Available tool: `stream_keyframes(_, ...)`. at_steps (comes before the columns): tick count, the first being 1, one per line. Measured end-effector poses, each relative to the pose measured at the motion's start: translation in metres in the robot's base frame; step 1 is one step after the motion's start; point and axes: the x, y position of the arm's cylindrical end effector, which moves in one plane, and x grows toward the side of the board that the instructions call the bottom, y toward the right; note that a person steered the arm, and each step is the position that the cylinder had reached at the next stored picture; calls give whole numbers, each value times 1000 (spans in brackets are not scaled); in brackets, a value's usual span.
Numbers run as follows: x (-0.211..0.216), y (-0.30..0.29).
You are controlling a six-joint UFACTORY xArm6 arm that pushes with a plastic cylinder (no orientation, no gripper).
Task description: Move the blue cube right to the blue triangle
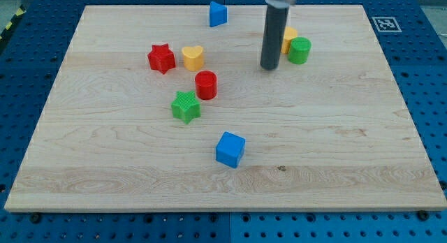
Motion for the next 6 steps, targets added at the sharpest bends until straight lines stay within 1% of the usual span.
stream_keyframes(1,74,16)
stream_keyframes(2,163,17)
stream_keyframes(3,207,-3)
stream_keyframes(4,207,-81)
stream_keyframes(5,173,-136)
stream_keyframes(6,161,-135)
